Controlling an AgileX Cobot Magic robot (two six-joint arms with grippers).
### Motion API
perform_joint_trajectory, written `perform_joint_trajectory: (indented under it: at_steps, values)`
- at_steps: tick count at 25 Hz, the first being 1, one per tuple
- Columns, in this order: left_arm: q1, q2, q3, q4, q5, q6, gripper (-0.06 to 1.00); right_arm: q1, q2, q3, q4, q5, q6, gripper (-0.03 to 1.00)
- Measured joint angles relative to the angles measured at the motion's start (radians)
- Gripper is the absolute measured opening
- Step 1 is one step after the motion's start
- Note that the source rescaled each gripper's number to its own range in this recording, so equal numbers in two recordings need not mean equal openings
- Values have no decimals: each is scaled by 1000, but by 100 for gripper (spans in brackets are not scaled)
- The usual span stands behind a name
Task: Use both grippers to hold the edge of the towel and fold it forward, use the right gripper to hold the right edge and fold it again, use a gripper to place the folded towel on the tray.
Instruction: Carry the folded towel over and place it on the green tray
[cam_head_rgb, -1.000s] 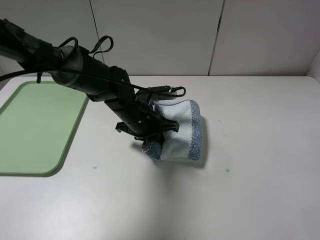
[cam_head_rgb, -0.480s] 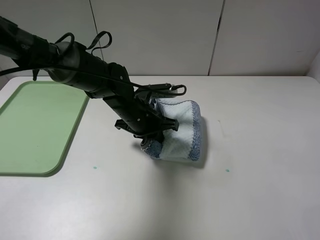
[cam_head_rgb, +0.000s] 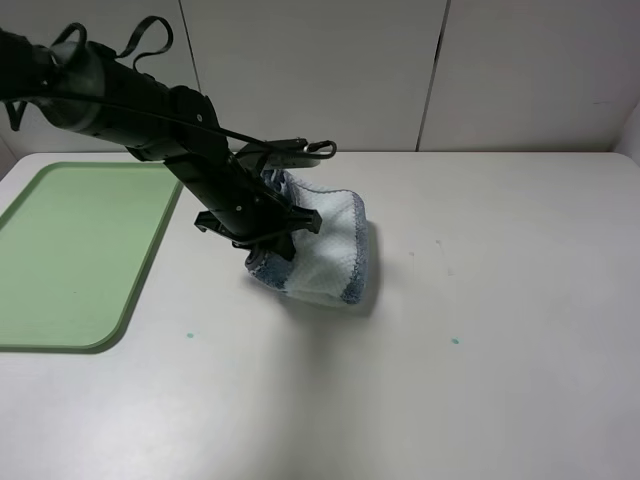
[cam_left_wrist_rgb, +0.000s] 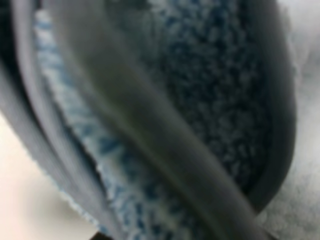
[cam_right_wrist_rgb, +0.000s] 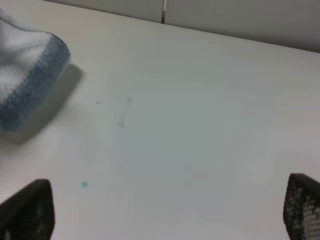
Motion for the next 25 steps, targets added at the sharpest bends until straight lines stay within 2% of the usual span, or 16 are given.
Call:
perform_joint_trajectory:
  at_steps: [9,18,25]
  values:
    - [140,-39,0,129,89,-1,18,0,0,0,0,0,0,100]
    - [293,-101,1,216,133,-1,18,0,0,0,0,0,0,100]
    - [392,-117,1,291,212,-2,18,0,0,0,1,1,0,100]
